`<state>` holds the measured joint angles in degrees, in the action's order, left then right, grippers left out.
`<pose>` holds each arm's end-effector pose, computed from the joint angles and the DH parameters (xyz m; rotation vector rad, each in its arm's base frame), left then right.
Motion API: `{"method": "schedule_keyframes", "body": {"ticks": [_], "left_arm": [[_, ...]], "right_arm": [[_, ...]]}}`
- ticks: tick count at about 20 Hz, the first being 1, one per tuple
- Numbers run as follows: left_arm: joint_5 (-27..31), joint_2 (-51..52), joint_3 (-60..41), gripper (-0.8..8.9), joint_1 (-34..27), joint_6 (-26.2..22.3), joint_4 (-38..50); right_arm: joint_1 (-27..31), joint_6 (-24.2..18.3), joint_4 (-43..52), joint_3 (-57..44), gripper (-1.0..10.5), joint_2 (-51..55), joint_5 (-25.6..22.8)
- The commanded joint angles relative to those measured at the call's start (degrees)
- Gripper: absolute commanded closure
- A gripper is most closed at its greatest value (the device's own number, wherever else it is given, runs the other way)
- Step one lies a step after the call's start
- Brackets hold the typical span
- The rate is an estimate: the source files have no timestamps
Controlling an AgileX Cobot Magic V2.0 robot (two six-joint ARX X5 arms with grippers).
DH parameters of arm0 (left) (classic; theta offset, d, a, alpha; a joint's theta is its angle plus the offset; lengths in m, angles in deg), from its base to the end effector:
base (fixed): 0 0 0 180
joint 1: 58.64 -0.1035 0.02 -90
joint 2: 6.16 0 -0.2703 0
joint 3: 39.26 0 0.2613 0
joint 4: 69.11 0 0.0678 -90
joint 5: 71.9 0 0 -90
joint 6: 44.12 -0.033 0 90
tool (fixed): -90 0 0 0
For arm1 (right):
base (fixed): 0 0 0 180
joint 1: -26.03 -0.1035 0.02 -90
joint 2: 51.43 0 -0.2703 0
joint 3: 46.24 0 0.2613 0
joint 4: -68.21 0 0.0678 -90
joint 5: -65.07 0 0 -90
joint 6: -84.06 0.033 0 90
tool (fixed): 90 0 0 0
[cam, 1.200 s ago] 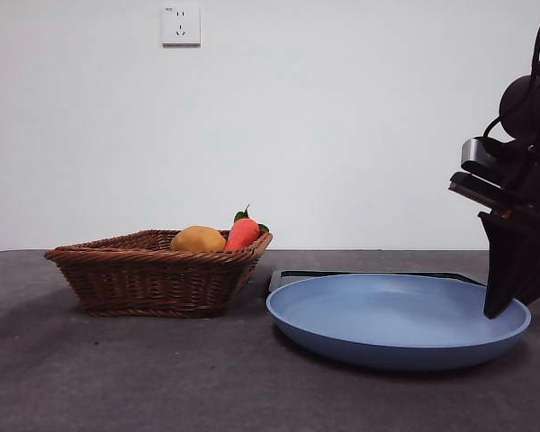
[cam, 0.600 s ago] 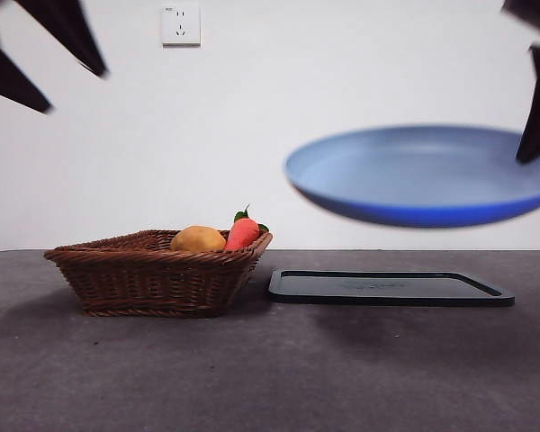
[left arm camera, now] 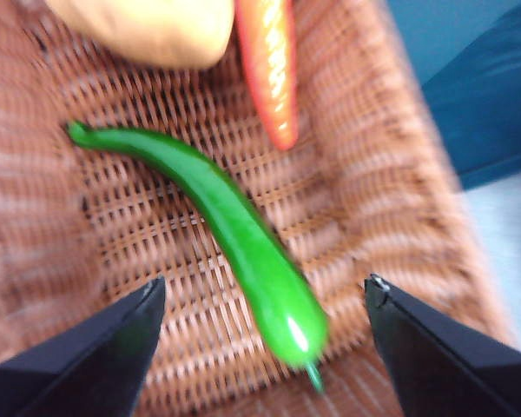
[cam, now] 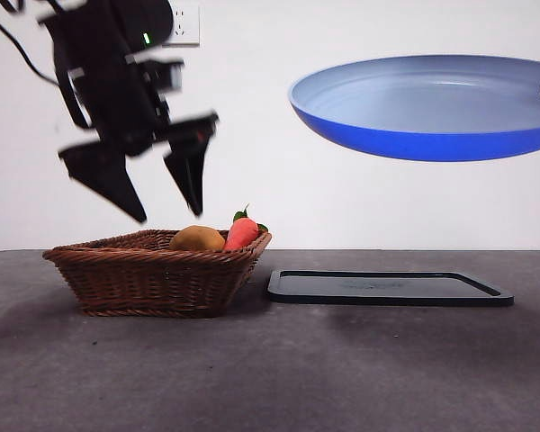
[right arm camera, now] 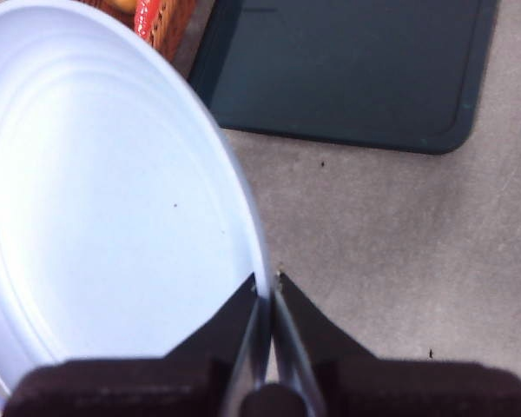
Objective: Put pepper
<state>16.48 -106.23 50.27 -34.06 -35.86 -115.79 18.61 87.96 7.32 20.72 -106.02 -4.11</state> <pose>0.3440 -0.1584 0.2371 0.0703 1.0126 -0.3456 0.1809 0.0354 0.3059 0.1624 0.8651 0.4340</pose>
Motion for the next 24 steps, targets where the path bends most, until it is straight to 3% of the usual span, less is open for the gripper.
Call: {"method": "schedule_keyframes", "body": {"ticks": [1,24], "left_arm": [[0.42,-3.54,1.18,4.14,0.55,1.55,2.51],[4.83,-12.35,1.16,4.40,3.32,5.53,5.95]], "right_arm": [[-0.04,0.76,0.63,0.76,9.4,-0.26,0.15],[-0.04,-0.76,0.81,0.76,9.4,-0.26,0.11]]}}
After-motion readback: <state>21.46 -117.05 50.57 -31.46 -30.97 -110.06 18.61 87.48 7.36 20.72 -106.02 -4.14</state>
